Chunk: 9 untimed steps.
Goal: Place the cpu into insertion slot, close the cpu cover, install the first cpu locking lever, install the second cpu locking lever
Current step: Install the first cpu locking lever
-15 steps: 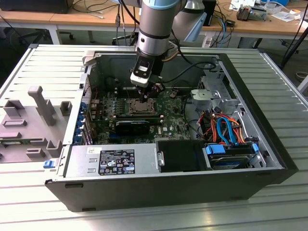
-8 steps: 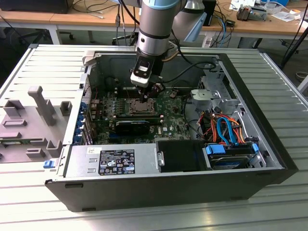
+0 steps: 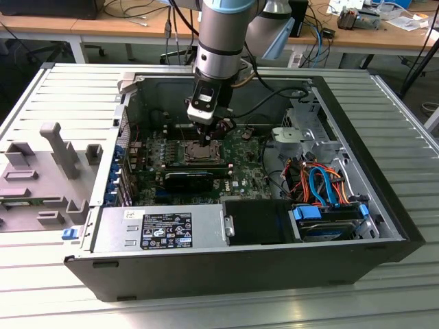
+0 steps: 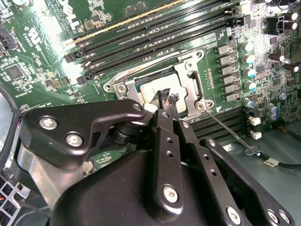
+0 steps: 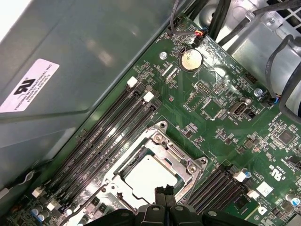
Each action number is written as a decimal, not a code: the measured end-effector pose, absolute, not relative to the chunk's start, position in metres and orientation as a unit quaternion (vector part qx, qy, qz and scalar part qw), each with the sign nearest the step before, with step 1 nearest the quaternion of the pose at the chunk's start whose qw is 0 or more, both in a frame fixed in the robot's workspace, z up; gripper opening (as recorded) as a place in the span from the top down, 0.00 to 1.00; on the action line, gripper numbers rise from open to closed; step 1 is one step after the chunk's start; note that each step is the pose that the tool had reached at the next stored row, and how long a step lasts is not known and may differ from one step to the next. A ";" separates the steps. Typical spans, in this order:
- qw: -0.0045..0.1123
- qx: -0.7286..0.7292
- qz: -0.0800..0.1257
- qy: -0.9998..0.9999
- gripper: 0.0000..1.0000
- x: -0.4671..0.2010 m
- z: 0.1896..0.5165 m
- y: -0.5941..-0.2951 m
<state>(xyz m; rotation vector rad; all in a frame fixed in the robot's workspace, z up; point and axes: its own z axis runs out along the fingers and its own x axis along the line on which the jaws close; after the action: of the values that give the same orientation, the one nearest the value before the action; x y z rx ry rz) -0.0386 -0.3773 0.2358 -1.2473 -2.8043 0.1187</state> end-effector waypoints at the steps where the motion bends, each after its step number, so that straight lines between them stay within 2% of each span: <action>1: 0.035 -0.405 0.039 -0.913 0.89 -0.039 0.236 -0.377; 9: 0.035 -0.401 0.039 -0.914 0.89 -0.039 0.236 -0.377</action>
<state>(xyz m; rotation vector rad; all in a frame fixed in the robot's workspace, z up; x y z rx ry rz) -0.0386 -0.3773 0.2358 -1.2336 -2.8108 0.1193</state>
